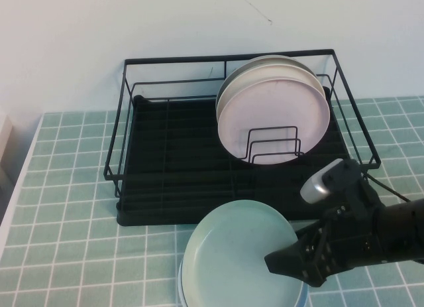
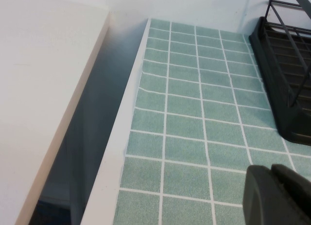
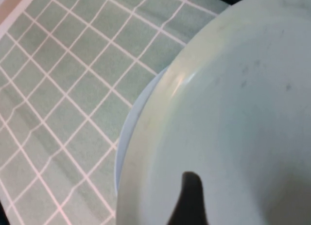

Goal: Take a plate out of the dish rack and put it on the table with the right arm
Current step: Place the plate from the table

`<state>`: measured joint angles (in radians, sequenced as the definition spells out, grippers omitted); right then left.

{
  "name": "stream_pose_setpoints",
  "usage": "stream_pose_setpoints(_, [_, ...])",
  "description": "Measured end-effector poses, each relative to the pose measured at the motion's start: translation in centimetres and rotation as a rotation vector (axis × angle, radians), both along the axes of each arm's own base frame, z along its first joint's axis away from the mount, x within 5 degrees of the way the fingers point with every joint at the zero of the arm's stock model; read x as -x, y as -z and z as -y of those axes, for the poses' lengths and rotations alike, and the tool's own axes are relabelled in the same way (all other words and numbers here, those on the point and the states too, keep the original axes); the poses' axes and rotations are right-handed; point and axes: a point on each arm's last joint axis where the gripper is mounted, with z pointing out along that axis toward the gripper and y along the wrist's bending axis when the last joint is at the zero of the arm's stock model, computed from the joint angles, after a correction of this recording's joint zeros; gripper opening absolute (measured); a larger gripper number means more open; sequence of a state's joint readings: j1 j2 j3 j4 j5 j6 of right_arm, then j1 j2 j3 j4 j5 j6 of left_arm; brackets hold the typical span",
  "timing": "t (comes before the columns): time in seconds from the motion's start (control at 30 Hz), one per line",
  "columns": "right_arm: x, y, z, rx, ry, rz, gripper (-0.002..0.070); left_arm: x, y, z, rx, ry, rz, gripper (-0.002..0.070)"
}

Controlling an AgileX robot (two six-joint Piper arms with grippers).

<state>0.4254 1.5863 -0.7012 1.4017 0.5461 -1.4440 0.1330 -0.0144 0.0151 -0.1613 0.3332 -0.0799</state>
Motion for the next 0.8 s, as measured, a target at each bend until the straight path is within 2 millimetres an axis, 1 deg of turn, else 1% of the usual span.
stream_pose_setpoints(0.1, [0.1,-0.4,0.2,0.015,-0.008,0.029,0.055,0.0,0.0,0.0,0.0,0.0,0.0,-0.0003])
stream_pose_setpoints(0.43, [0.7,-2.6,0.7,0.039,-0.039,0.152,0.055,0.0,0.0,0.0,0.0,0.0,0.0,-0.0004])
stream_pose_setpoints(0.57, [1.1,-3.8,0.9,0.023,-0.044,0.195,0.0531,0.0,0.0,0.0,0.0,0.0,0.0,-0.0003])
stream_pose_setpoints(0.63, [1.6,-4.9,1.0,0.001,-0.044,0.223,0.0487,0.0,0.0,0.0,0.0,0.0,0.0,-0.0003])
stream_pose_setpoints(0.7, [2.3,-6.5,1.3,-0.025,-0.041,0.266,0.0374,0.0,0.0,0.0,0.0,0.0,0.0,-0.0003])
stream_pose_setpoints(0.77, [3.4,-8.6,1.8,-0.06,-0.037,0.336,0.0189,0.0,0.0,0.0,0.0,0.0,0.0,-0.0003])
stream_pose_setpoints(0.8, [3.9,-9.5,2.1,-0.077,-0.031,0.366,0.0134,0.0,0.0,0.0,0.0,0.0,0.0,-0.0003])
